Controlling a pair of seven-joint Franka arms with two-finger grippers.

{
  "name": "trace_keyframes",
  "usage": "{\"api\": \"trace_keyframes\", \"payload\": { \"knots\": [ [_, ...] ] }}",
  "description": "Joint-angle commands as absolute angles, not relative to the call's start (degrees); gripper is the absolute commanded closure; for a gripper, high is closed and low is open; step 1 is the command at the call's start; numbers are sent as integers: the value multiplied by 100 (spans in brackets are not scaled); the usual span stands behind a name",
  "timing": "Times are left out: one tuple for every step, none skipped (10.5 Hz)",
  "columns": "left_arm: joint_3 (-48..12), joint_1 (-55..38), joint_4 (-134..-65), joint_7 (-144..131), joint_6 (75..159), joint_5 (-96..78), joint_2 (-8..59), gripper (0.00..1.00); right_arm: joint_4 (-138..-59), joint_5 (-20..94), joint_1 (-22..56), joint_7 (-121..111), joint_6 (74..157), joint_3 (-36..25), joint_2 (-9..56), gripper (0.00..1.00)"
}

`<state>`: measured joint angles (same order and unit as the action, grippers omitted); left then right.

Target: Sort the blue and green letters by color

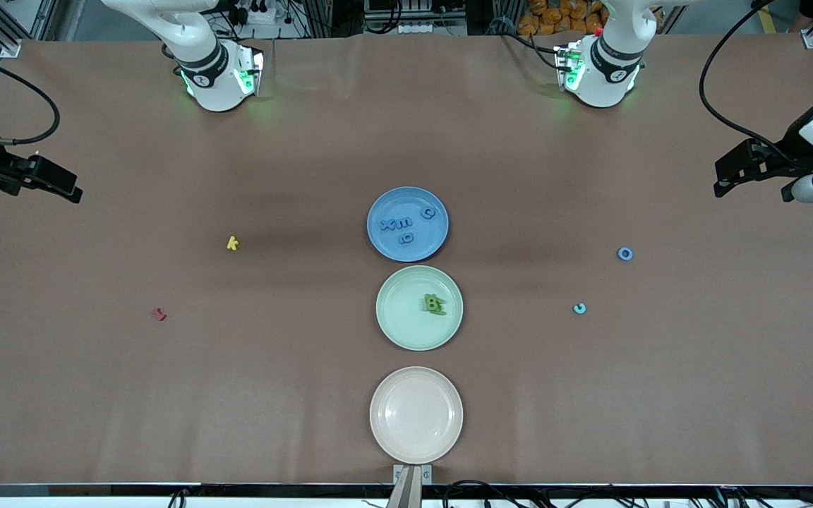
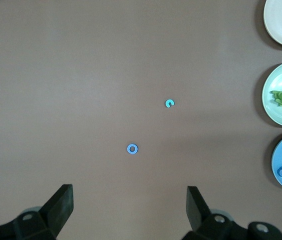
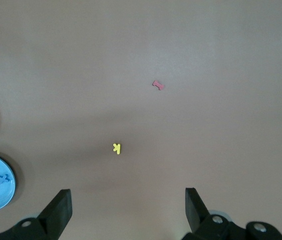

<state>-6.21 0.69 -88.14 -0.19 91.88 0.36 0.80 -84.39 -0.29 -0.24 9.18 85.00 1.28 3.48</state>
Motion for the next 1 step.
{"api": "trace_keyframes", "payload": {
  "knots": [
    [-615,97,-8815,88,9062,-35,-9,0,-8411,9,-18,914,8481,132,352,0]
  ]
}}
